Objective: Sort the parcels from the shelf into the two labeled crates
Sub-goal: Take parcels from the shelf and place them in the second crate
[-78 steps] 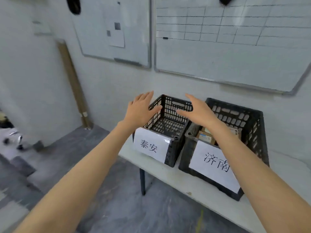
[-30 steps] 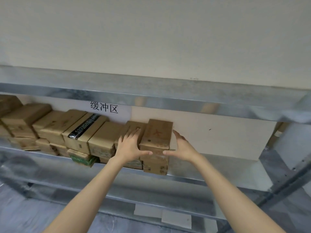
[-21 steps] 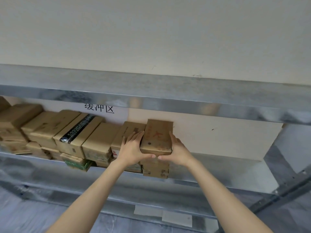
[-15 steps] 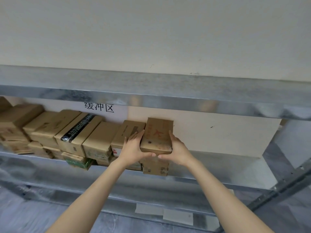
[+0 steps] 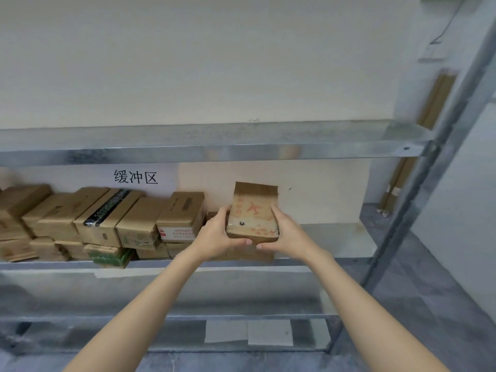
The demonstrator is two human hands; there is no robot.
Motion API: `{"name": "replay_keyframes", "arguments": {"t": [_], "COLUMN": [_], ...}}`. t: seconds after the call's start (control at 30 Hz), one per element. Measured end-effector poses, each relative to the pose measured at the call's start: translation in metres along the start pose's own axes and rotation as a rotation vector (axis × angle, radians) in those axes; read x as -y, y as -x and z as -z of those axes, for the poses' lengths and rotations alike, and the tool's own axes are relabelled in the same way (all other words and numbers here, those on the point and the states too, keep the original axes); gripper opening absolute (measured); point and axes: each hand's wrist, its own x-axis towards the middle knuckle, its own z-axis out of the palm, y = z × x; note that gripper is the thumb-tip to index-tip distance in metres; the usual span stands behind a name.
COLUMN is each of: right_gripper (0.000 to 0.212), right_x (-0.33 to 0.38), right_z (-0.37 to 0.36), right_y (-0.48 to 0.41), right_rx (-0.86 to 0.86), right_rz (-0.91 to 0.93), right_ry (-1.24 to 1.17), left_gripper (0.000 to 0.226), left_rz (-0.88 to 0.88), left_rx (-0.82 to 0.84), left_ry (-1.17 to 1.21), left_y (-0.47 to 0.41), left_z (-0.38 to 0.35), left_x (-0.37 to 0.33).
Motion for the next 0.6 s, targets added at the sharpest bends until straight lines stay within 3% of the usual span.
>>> {"name": "replay_keyframes", "arguments": {"t": [0.17, 0.27, 0.37, 0.6], "right_gripper": [0.135, 0.141, 0.143, 0.143], "right_x": [-0.012, -0.014, -0.017, -0.026], "right_z": [0.046, 0.075, 0.104, 0.162], "right_y": [0.087, 0.145, 0.203, 0.338], "right_rx": [-0.07, -0.163, -0.274, -0.569], "right_rz": [-0.046, -0.074, -0.103, -0.22], "right_ry": [-0.022, -0.11, -0.103, -0.14], "left_gripper": [0.081, 0.094, 0.09, 0.051], "left_rz": [-0.046, -0.05, -0.124, -0.31], "left_rx": [0.05, 0.075, 0.12, 0.23], "left_ry": [0.188, 0.343, 0.372, 0.463], "left_y": [0.033, 0.05, 0.068, 0.121], "left_z": [-0.037, -0.062, -0.091, -0.167], "left_x": [-0.065, -0.111, -0.156, -0.267]}}
